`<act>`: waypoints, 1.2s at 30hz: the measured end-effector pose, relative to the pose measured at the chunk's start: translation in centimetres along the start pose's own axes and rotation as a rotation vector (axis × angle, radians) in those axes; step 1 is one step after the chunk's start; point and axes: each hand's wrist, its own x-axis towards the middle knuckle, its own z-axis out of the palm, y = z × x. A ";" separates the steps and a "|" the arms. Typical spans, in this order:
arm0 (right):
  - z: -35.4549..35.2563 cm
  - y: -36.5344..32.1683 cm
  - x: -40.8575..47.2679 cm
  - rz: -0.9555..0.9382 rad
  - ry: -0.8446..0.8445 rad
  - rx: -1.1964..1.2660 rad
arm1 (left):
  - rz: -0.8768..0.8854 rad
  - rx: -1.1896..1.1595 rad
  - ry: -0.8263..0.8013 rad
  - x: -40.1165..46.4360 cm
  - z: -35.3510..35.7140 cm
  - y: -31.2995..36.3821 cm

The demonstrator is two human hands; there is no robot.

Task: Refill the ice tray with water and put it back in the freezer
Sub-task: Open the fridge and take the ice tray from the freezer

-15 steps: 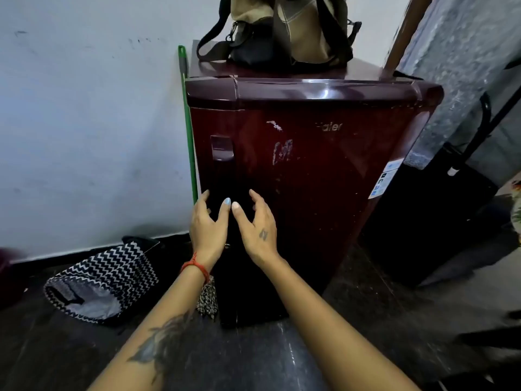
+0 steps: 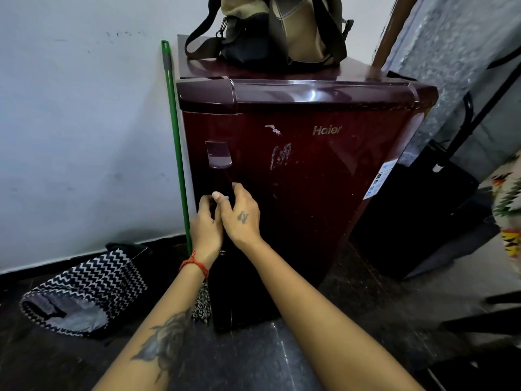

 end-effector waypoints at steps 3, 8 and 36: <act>-0.1 -0.2 -0.1 0.002 -0.009 -0.018 | -0.001 0.015 0.009 0.0 0.0 0.0; -0.6 0.5 -1.6 -0.035 0.003 -0.028 | 0.045 0.002 0.000 -1.4 -0.1 -0.4; -14.6 8.0 -23.7 -0.155 0.438 0.080 | 0.009 -0.195 0.135 -21.7 1.6 7.6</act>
